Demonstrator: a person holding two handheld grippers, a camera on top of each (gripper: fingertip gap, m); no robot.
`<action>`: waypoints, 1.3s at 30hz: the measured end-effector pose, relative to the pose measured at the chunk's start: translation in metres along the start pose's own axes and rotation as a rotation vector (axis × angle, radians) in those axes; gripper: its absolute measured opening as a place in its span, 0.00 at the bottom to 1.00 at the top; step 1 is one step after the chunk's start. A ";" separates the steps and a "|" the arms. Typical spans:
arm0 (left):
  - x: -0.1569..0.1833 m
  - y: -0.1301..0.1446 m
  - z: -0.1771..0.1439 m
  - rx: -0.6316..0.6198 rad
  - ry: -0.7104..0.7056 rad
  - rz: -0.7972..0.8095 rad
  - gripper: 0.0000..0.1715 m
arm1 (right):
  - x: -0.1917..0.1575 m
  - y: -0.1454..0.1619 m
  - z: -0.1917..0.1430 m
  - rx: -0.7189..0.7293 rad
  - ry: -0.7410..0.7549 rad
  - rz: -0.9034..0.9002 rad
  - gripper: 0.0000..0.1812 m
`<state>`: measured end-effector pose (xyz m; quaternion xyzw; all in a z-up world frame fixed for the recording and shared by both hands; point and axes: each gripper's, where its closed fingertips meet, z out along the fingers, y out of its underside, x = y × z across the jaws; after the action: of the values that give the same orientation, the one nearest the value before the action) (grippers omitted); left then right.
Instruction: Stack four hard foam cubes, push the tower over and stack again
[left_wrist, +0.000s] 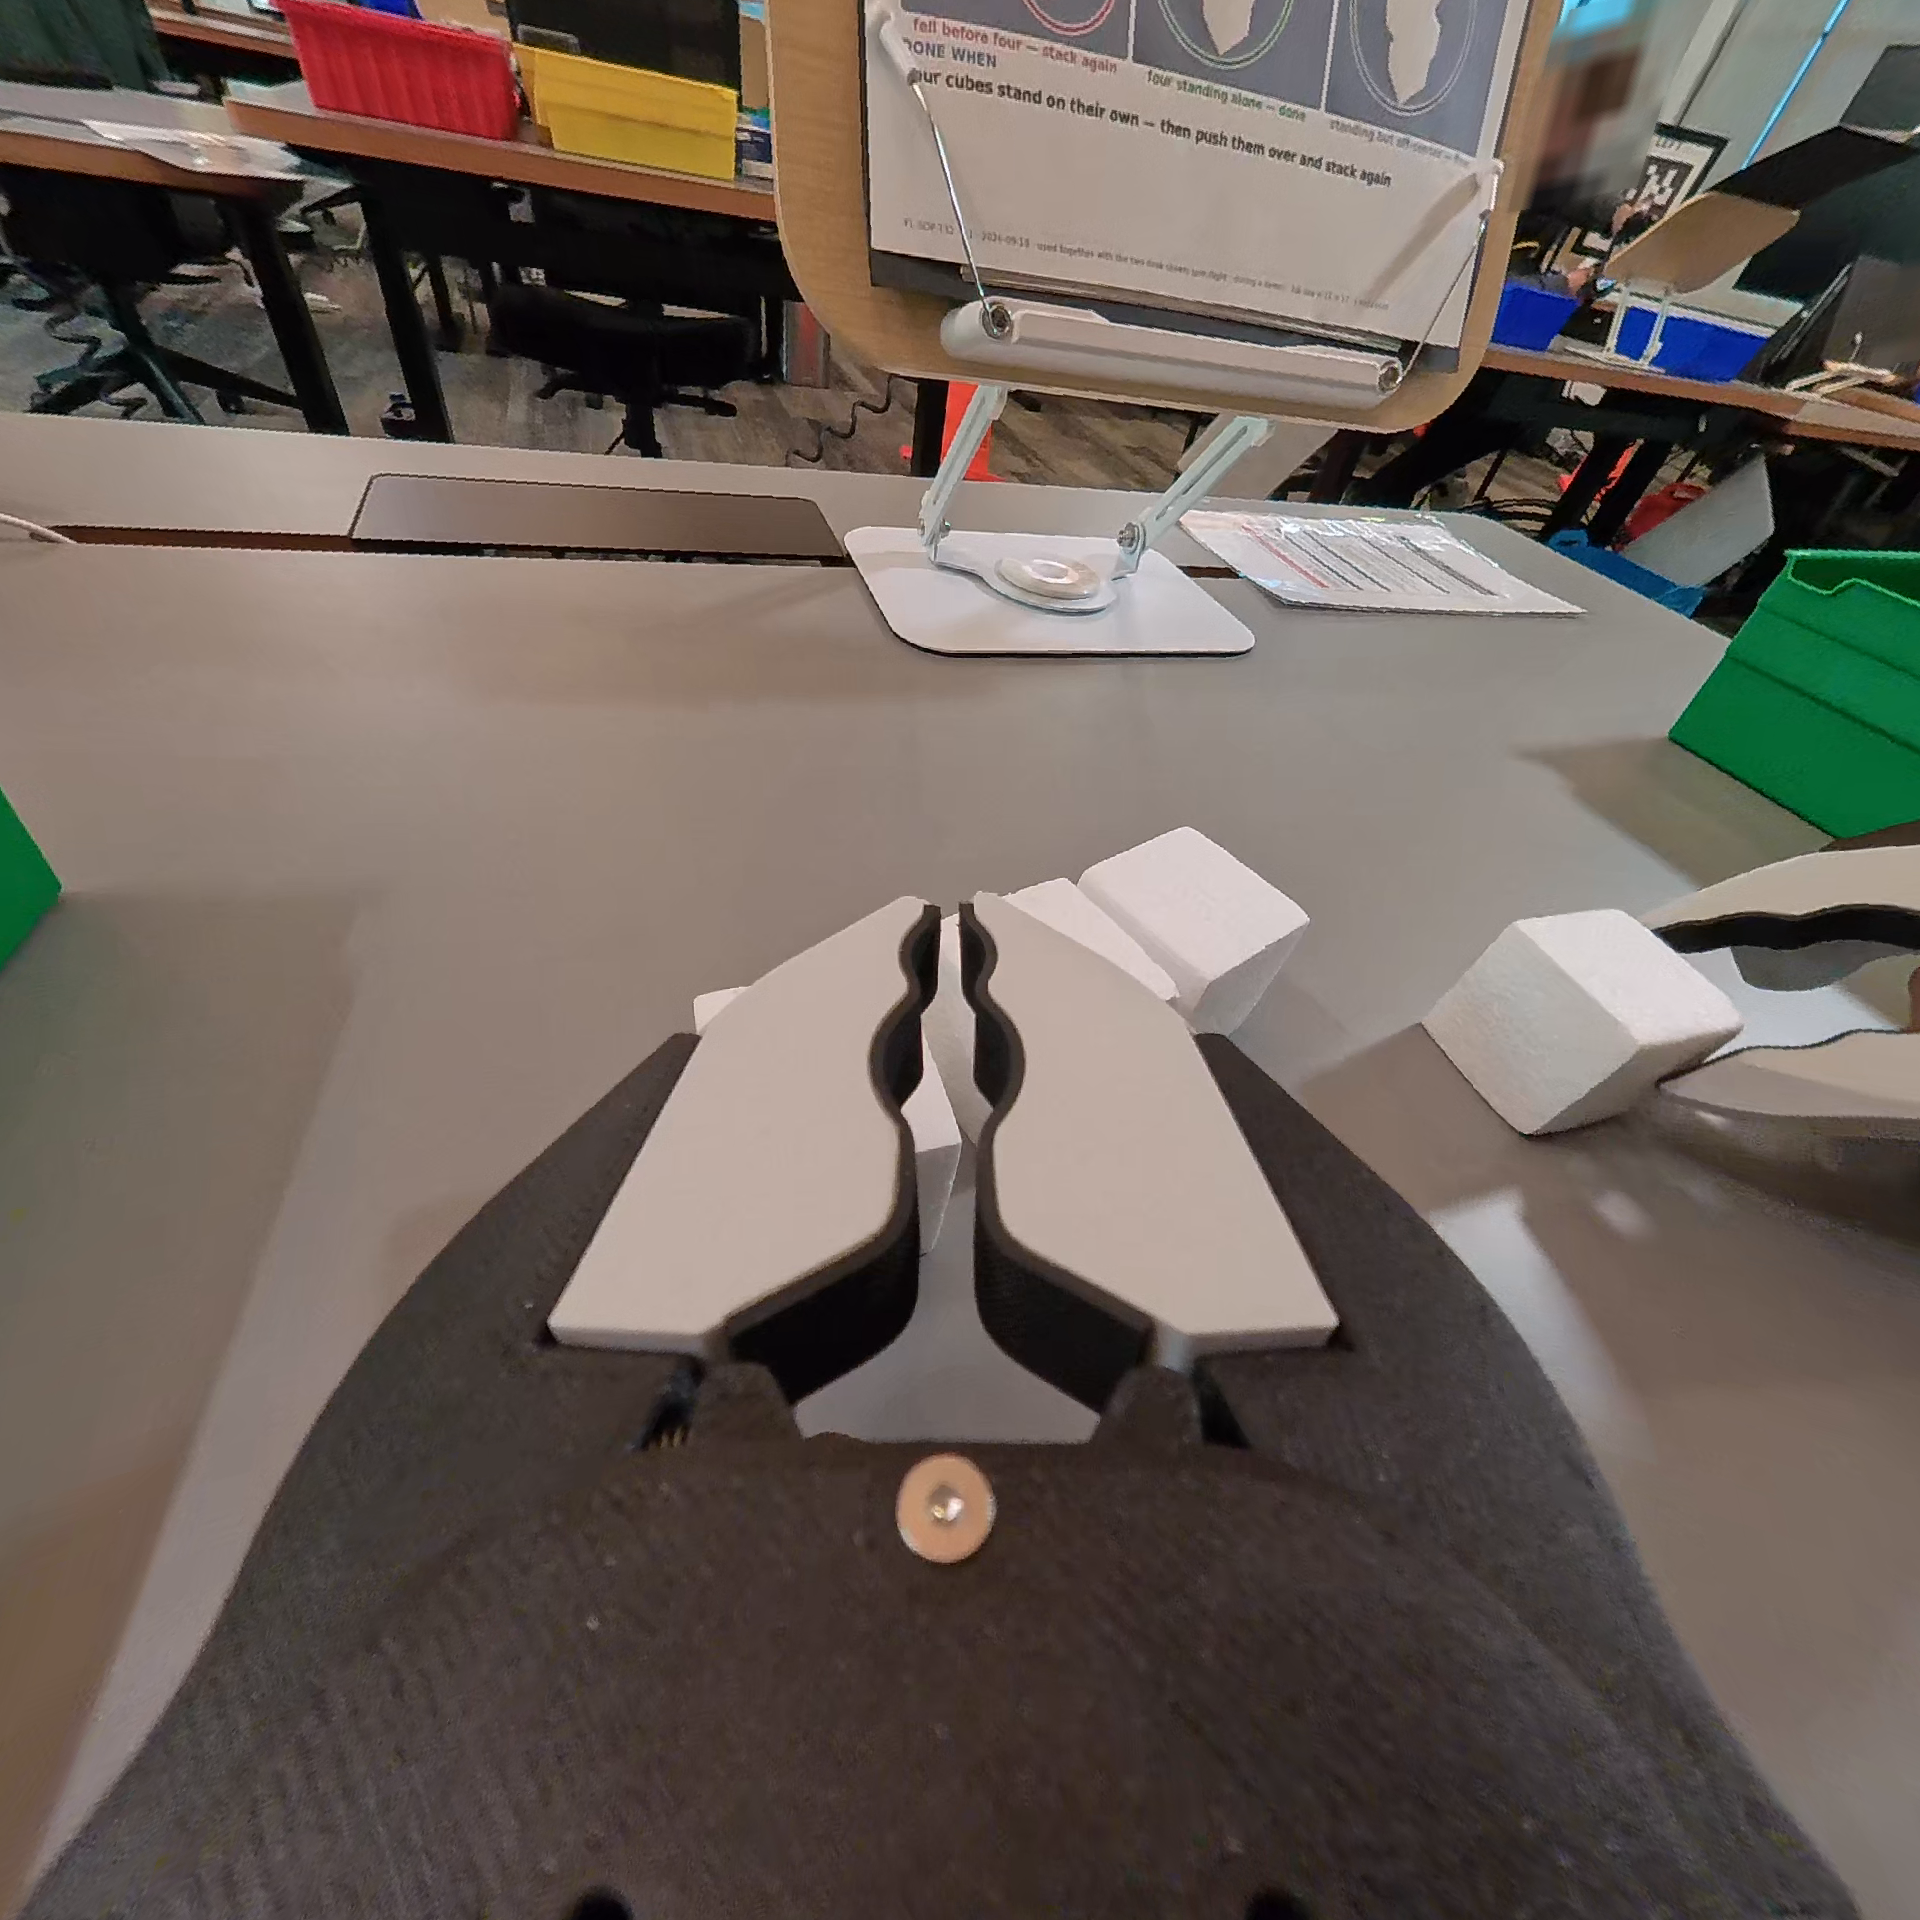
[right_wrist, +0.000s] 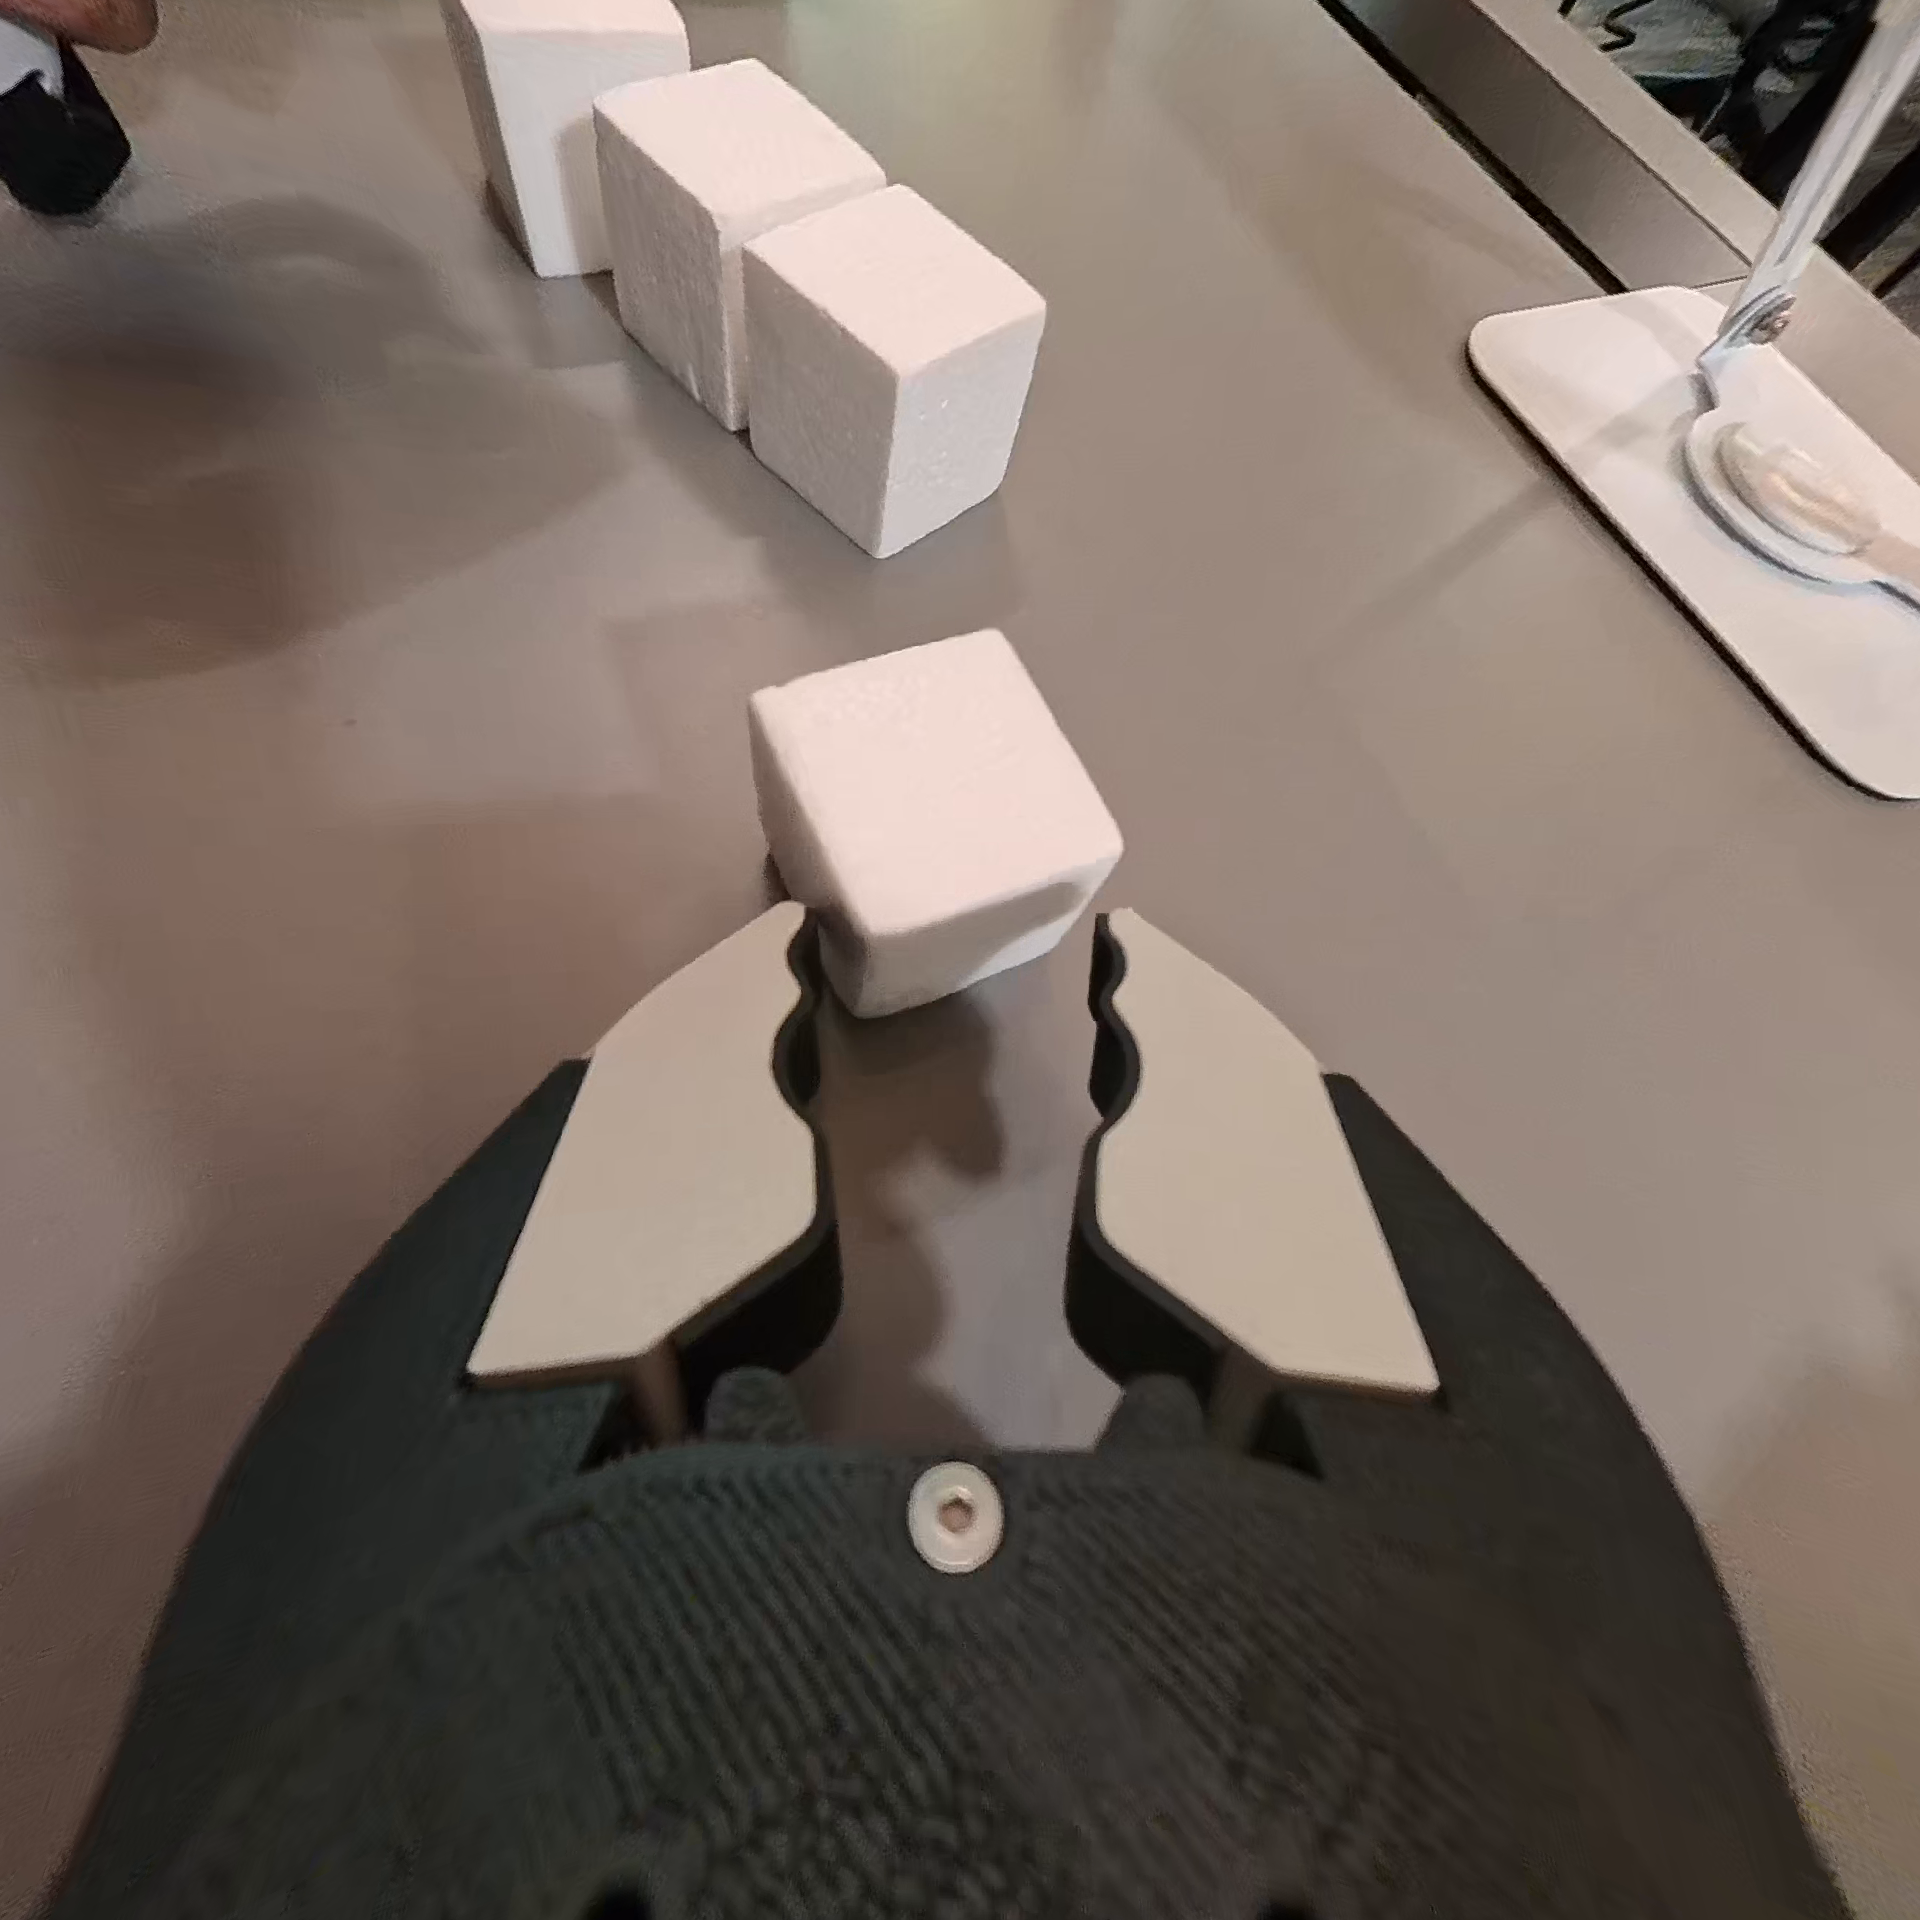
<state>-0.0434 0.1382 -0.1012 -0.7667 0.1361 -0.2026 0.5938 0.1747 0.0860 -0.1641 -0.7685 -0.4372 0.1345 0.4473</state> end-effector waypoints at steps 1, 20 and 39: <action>0.000 0.000 0.000 -0.001 0.000 0.000 0.02 | 0.001 -0.001 -0.001 0.006 0.000 0.007 0.27; 0.000 0.001 0.001 -0.007 0.002 -0.005 0.02 | -0.008 0.002 0.003 -0.024 -0.016 -0.061 0.25; -0.002 -0.001 0.000 0.007 -0.004 -0.006 0.01 | -0.008 -0.003 -0.019 0.067 -0.150 0.080 0.38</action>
<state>-0.0448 0.1392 -0.1001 -0.7656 0.1316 -0.2033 0.5960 0.1798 0.0691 -0.1526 -0.7576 -0.4338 0.2242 0.4331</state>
